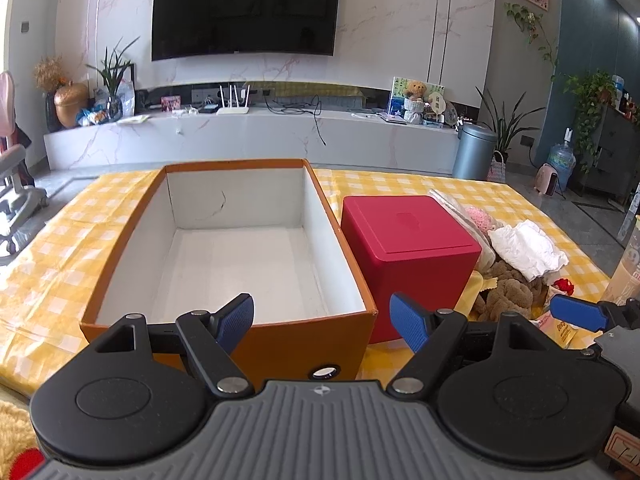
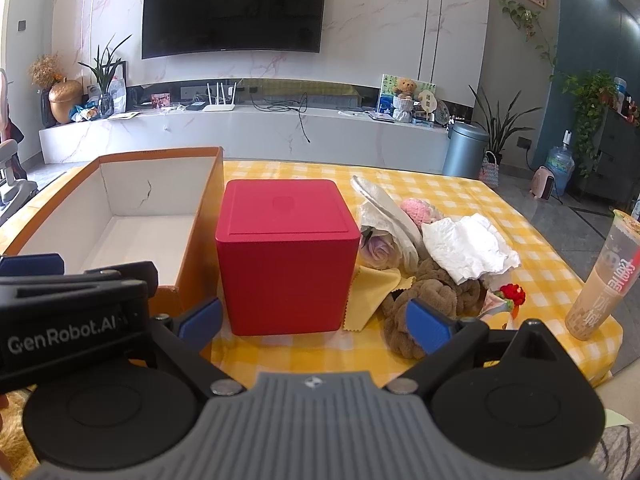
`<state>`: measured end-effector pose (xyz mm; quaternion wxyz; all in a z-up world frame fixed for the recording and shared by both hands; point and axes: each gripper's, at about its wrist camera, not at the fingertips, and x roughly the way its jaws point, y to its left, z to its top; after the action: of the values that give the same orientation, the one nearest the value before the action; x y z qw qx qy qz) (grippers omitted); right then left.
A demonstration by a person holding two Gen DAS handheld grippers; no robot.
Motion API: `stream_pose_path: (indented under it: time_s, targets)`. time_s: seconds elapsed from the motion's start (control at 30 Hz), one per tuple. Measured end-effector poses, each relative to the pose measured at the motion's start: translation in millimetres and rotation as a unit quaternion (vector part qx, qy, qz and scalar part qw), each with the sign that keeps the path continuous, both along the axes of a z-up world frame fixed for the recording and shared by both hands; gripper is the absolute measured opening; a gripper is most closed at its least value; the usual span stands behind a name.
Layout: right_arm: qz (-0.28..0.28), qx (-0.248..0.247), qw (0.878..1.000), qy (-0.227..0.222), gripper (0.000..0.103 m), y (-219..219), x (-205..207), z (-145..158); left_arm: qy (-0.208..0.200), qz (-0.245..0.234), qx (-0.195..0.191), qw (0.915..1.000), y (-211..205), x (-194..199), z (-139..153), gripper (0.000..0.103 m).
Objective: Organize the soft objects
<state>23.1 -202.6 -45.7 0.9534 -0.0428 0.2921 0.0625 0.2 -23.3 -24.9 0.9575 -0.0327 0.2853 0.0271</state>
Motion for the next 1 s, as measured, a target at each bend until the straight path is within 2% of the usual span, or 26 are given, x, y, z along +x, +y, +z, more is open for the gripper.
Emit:
stream_pose_path:
  time_s: [0.07,0.3,0.47,0.53,0.6,0.7,0.77,0.8,0.87,0.9,1.0]
  targets:
    - [0.008,-0.009,1.000,0.003,0.096,1.0,0.2,-1.4,-0.001,-0.003,0.019,0.9998,-5.5,0.3,-0.5,0.091]
    - [0.011,0.001,1.000,0.005,0.096,-4.4,0.4,-0.8,-0.006,-0.004,0.018,0.9998,-11.0,-0.8,3.0,0.091]
    - [0.008,0.029,0.999,0.020,0.096,-17.1,3.5,0.8,-0.015,-0.009,0.024,0.9996,-21.7,-0.6,11.3,0.091]
    - [0.010,0.042,0.999,0.026,0.097,-27.7,6.0,3.1,-0.024,-0.006,0.026,0.9994,-26.6,-0.5,17.6,0.091]
    - [0.031,0.042,0.997,0.052,0.098,-43.3,13.5,3.3,-0.030,-0.007,0.019,0.9993,-30.3,0.1,23.9,0.091]
    - [0.000,0.063,0.995,0.082,0.098,-84.3,27.9,2.7,-0.033,-0.021,0.003,0.9992,-39.5,5.3,33.1,0.091]
    - [-0.059,0.107,0.984,0.129,0.098,-118.9,44.2,-2.7,-0.033,-0.031,-0.003,0.9990,-49.5,9.4,35.7,0.091]
    - [-0.098,0.141,0.973,0.154,0.098,-138.0,53.5,-8.2,-0.033,-0.036,-0.006,0.9988,-54.2,11.8,36.3,0.091]
    - [-0.168,0.198,0.950,0.175,0.098,-167.9,65.4,-23.0,-0.028,-0.049,-0.015,0.9983,-66.3,19.3,35.7,0.091]
    - [-0.197,0.208,0.940,0.182,0.097,-177.7,70.4,-31.0,-0.027,-0.057,-0.021,0.9978,-71.3,22.5,35.0,0.091]
    - [-0.249,0.204,0.928,0.189,0.097,-189.3,83.0,-51.0,-0.022,-0.080,-0.048,0.9954,-86.8,32.8,29.9,0.091]
